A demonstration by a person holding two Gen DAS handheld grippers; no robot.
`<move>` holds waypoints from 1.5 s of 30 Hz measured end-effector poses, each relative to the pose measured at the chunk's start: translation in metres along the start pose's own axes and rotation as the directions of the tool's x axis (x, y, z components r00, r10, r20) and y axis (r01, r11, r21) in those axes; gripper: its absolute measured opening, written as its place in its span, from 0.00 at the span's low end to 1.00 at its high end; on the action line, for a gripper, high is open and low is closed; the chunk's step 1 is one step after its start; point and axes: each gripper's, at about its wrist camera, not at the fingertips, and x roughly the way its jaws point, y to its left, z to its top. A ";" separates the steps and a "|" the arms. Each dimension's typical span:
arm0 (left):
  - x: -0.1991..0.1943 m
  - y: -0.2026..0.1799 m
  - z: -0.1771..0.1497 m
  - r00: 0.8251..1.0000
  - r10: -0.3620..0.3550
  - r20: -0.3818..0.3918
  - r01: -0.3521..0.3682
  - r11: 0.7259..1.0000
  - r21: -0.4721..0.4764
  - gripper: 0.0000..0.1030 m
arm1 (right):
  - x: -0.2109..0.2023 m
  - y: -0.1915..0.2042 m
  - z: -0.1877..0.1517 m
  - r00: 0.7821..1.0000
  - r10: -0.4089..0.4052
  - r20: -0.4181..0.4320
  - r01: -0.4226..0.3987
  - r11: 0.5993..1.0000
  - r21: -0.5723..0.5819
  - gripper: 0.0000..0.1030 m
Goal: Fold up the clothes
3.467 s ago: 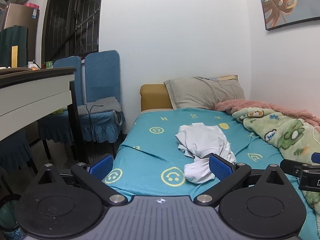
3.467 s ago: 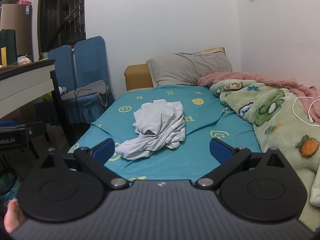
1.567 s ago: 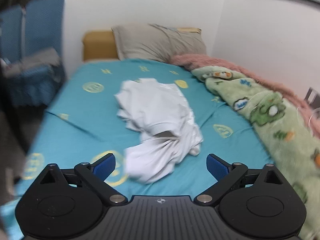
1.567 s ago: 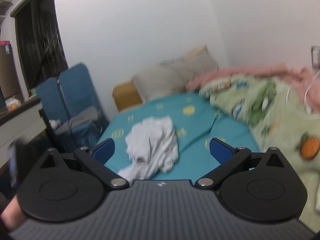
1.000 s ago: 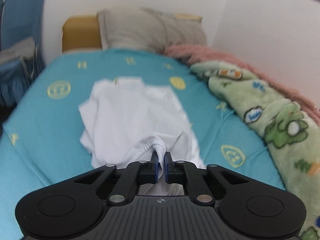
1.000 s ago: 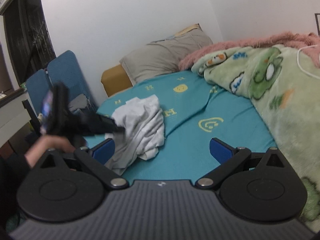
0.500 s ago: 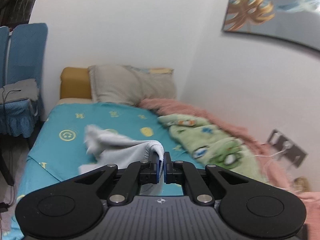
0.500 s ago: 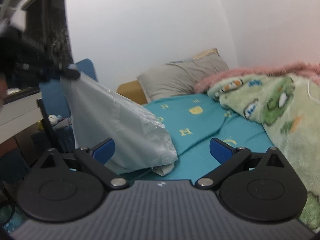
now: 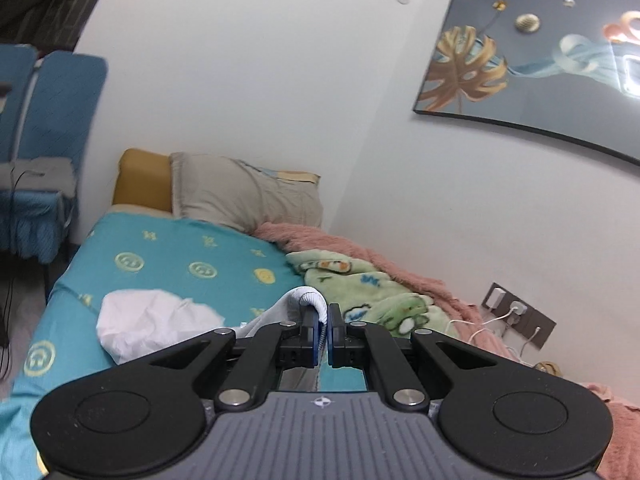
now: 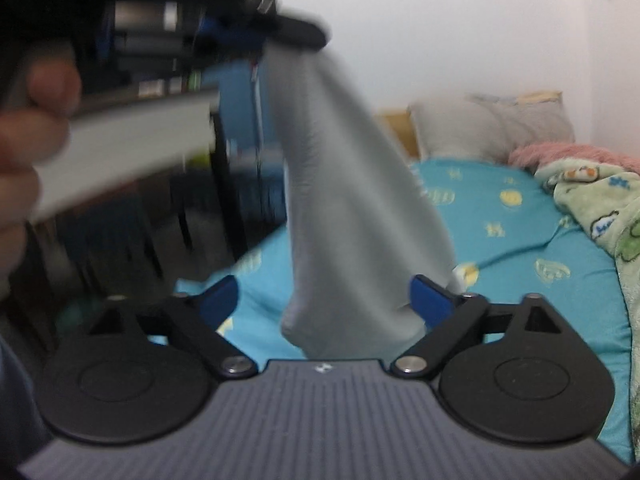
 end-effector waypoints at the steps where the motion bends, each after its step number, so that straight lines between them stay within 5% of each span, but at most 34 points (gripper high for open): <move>1: 0.000 0.009 -0.006 1.000 -0.003 0.010 0.003 1.000 -0.015 0.04 | 0.011 0.003 -0.004 0.999 -0.003 -0.043 0.003 1.000 -0.009 0.75; 7: 0.012 0.057 -0.024 0.999 0.044 0.005 -0.044 0.998 -0.037 0.04 | 0.055 0.013 -0.019 0.977 -0.084 -0.196 0.063 0.992 -0.112 0.62; 9: 0.022 0.070 -0.027 0.998 0.056 -0.016 -0.056 0.997 -0.049 0.04 | 0.057 0.010 -0.016 0.969 -0.127 -0.212 0.096 0.984 -0.149 0.33; 11: 0.034 0.084 -0.030 0.997 0.059 -0.044 -0.062 0.996 -0.068 0.04 | 0.055 -0.010 -0.004 0.966 -0.164 -0.202 0.142 0.983 -0.116 0.17; 17: 0.081 0.109 -0.051 0.990 0.065 -0.129 -0.078 0.992 -0.103 0.11 | 0.030 -0.069 0.018 0.967 -0.220 -0.127 0.233 0.967 0.104 0.12; 23: 0.092 0.089 -0.075 0.968 0.091 -0.234 -0.084 0.996 0.039 0.21 | 0.049 -0.135 -0.008 0.936 -0.248 -0.251 0.325 0.883 0.339 0.12; 31: 0.052 0.053 -0.089 0.944 0.187 -0.272 -0.115 0.959 0.261 0.47 | 0.054 -0.161 -0.024 0.936 -0.184 -0.301 0.319 0.806 0.498 0.24; 33: 0.046 0.045 -0.096 0.933 0.225 -0.280 -0.122 0.931 0.343 0.52 | 0.050 -0.163 -0.024 0.938 -0.180 -0.297 0.319 0.783 0.534 0.58; 35: 0.050 0.040 -0.105 0.913 0.275 -0.301 -0.135 0.901 0.411 0.52 | 0.044 -0.166 -0.024 0.944 -0.178 -0.279 0.312 0.760 0.570 0.82; 39: 0.077 0.044 -0.126 0.858 0.383 -0.342 -0.188 0.855 0.484 0.51 | 0.024 -0.168 -0.026 0.947 -0.190 -0.259 0.313 0.729 0.608 0.81; 42: 0.093 0.057 -0.135 0.825 0.448 -0.344 -0.246 0.833 0.495 0.49 | 0.004 -0.174 -0.030 0.948 -0.213 -0.236 0.317 0.682 0.659 0.81; 45: 0.092 0.068 -0.127 0.844 0.427 -0.325 -0.267 0.860 0.435 0.17 | -0.006 -0.185 -0.036 0.951 -0.210 -0.227 0.309 0.616 0.724 0.81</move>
